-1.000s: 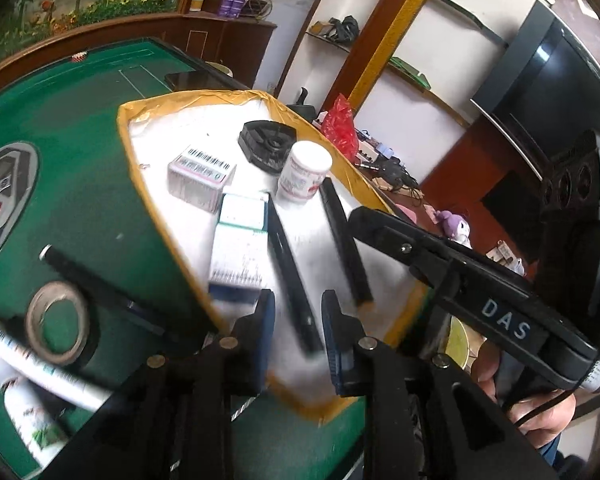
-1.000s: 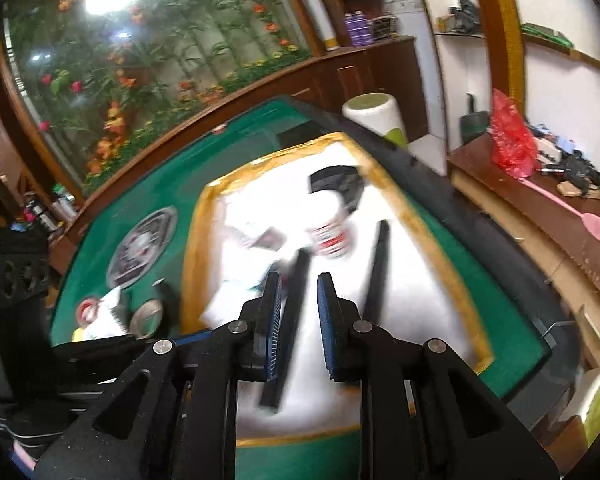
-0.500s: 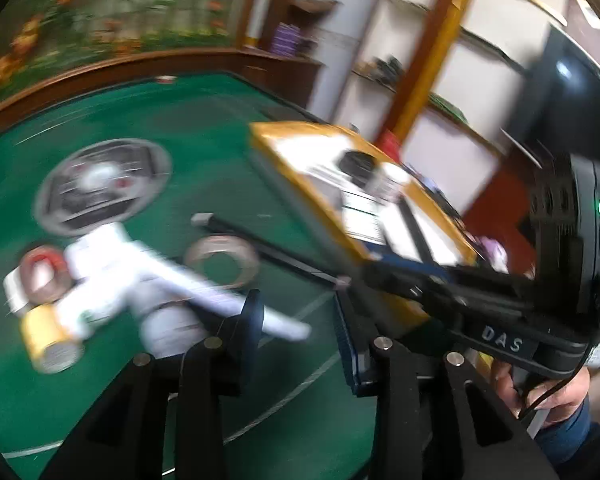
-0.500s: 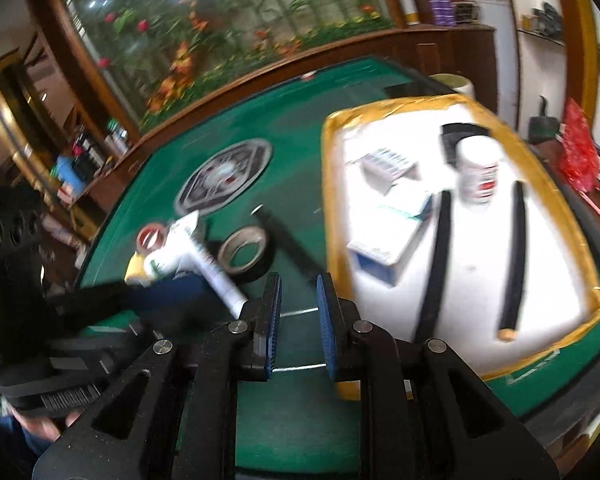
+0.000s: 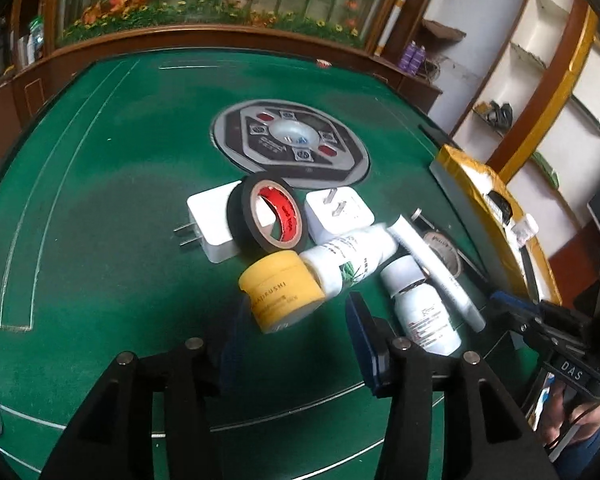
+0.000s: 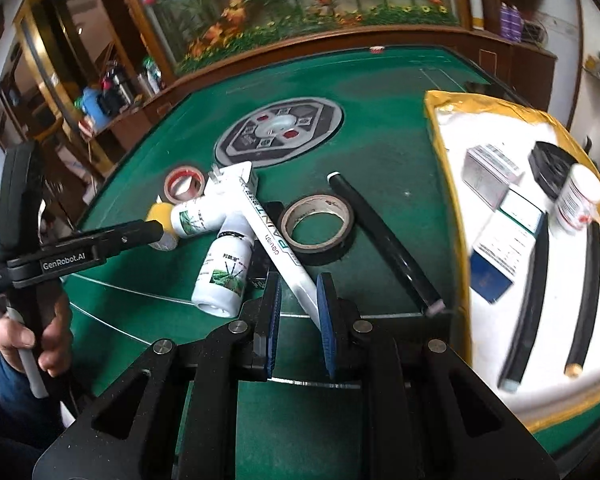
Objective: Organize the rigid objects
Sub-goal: 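Move both tools back toward the yellow tape roll and white bottles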
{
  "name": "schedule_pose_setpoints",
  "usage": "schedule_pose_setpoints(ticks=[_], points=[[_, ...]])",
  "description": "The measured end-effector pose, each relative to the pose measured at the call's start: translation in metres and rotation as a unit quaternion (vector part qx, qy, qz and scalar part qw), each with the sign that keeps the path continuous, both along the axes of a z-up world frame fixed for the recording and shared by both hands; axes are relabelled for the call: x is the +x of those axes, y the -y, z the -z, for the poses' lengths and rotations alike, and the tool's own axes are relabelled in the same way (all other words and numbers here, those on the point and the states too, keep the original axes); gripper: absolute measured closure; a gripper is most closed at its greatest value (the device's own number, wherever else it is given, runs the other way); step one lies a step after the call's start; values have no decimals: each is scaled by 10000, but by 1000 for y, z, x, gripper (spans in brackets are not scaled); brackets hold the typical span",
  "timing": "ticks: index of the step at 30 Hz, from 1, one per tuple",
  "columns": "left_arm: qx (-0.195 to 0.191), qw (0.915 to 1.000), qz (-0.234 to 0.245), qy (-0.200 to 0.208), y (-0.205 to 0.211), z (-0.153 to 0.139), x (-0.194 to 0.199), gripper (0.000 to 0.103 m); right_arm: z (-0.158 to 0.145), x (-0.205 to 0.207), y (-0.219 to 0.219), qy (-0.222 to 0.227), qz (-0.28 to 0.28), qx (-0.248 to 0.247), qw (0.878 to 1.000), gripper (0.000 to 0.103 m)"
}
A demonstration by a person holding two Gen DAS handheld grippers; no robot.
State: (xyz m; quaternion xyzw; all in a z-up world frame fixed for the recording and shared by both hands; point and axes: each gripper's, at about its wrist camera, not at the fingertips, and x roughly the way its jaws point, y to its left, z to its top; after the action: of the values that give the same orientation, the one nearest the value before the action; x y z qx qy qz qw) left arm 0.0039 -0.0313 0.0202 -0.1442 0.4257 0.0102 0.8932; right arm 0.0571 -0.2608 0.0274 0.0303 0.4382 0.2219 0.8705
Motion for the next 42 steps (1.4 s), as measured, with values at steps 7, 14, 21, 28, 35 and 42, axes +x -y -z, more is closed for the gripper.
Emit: schedule_pose_setpoints(ticks=[7, 14, 21, 28, 35, 42], points=[[108, 9999, 12, -105, -1, 8, 13, 39, 6, 10, -7, -9, -131, -244, 9996, 85], [-64, 9998, 172, -63, -2, 12, 21, 34, 10, 19, -26, 100, -375, -622, 9973, 83], [4, 9996, 274, 106, 2, 11, 8, 61, 17, 13, -36, -5, -533, -617, 9967, 84], [26, 9983, 569, 150, 15, 8, 9, 61, 25, -13, -40, -65, -349, -649, 9973, 85], [-7, 9983, 551, 208, 14, 7, 7, 61, 27, -10, -40, 49, -186, -410, 9990, 85], [-35, 9977, 610, 311, 17, 3, 3, 61, 29, -6, -25, -160, -74, 188, 9997, 88]])
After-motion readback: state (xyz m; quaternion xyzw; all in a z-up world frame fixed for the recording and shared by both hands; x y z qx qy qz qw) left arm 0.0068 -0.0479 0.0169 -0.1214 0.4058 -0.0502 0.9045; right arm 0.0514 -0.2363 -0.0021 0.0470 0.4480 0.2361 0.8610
